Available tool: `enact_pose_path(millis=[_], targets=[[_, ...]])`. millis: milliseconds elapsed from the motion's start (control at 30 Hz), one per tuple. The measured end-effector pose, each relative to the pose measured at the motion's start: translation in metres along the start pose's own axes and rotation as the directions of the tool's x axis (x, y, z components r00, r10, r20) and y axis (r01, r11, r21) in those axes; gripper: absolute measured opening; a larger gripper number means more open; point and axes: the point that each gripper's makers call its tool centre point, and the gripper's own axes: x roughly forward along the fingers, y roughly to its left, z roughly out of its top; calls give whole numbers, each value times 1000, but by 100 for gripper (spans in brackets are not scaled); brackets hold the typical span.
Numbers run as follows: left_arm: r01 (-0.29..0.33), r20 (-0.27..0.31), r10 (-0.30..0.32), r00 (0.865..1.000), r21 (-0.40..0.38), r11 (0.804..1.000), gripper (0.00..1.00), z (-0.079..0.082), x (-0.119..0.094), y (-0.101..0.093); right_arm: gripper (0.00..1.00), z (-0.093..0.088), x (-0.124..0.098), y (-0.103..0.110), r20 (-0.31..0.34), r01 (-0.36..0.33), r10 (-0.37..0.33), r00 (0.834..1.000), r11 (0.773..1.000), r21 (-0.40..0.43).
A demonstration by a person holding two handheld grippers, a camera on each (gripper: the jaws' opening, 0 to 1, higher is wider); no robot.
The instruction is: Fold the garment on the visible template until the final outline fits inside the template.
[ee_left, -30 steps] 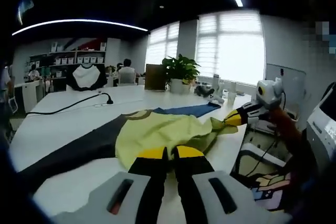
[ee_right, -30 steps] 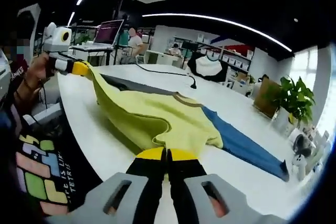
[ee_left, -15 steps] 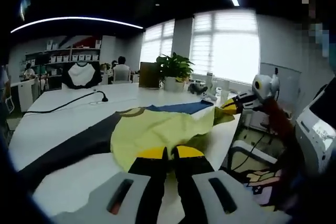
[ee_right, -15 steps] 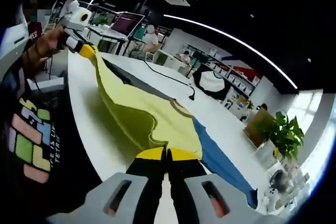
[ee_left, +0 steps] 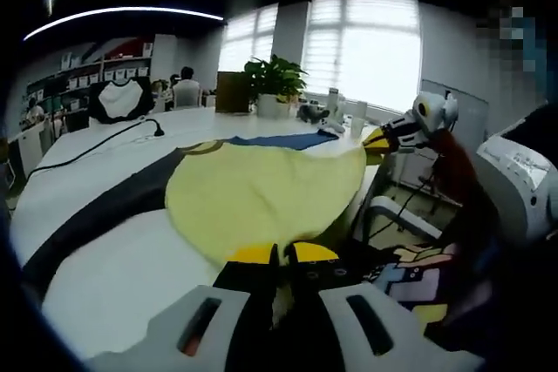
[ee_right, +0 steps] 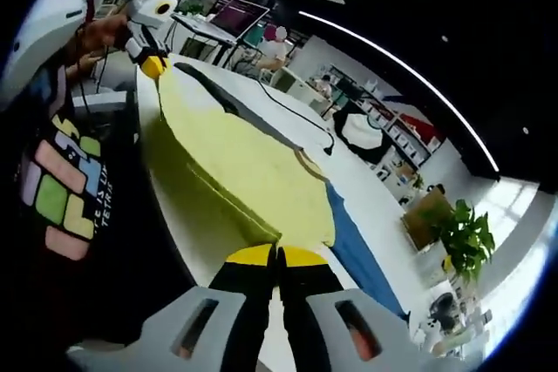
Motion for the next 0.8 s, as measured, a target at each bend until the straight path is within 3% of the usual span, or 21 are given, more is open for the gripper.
enact_pose_path(millis=[233, 800], targets=[[17, -48, -15, 999, 35, 999, 5, -13, -4, -10, 0, -11, -6, 15, -33, -46, 46, 998, 999, -1], [36, -120, -36, 992, -4, 999, 6, -47, -2, -11, 0, -44, 8, 50, -111, -176, 176, 978, 984, 7]])
